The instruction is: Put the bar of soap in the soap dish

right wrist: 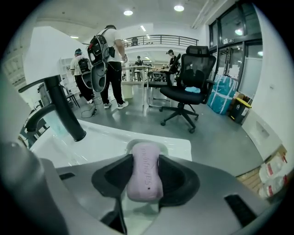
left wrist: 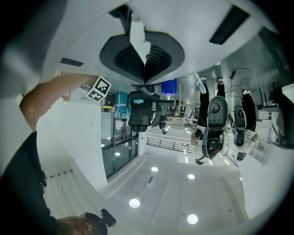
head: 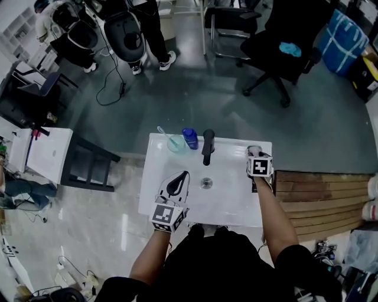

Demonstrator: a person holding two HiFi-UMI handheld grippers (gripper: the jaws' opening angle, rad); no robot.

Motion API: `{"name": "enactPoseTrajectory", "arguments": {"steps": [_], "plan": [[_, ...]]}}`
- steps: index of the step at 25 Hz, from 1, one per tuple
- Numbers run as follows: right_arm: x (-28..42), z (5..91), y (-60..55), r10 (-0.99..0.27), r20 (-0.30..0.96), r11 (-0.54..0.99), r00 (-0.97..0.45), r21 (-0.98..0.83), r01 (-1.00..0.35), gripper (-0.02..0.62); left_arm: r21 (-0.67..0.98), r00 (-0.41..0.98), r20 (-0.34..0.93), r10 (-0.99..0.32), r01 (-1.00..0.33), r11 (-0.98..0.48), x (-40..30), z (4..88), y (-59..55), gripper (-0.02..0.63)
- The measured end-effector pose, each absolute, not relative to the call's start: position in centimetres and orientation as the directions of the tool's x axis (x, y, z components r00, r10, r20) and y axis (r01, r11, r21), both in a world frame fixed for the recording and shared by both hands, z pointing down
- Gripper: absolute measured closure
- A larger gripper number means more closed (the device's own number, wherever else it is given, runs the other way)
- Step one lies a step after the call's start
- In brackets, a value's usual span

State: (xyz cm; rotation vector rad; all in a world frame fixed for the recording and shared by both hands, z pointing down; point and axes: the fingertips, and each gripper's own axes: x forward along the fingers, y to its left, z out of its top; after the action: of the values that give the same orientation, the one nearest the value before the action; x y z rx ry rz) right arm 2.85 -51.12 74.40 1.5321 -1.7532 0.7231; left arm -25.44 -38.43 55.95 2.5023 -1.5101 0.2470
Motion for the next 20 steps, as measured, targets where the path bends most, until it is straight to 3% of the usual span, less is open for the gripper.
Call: {"name": "enactPoseTrajectory", "arguments": {"steps": [4,8,16,20], "plan": [[2.5,73.3,-51.2,-0.63,0.773,0.16,-0.073,0.037,-0.986,0.39,0.095,0.471,0.244,-0.848,-0.882,-0.462,-25.5,56.0,-38.8,0.584],[1.8,68.2,-51.0,-0.733,0.671,0.203,-0.111,0.06,-0.977,0.385,0.104,0.498,0.235,-0.835,-0.867,-0.487,-24.9,55.6,-38.9,0.584],[-0.5,55.2,-47.0,-0.901,0.391,0.252,-0.185,0.125,-0.96,0.563,0.1,0.511,0.203,-0.835,-0.859,-0.502,-24.3,53.7,-39.7,0.584],[-1.9,51.2,-44.7,-0.935,0.283,0.256,-0.214,0.121,-0.959,0.577,0.101,0.514,0.18,-0.839,-0.858,-0.504,-24.6,52.5,-40.3,0.584]]}}
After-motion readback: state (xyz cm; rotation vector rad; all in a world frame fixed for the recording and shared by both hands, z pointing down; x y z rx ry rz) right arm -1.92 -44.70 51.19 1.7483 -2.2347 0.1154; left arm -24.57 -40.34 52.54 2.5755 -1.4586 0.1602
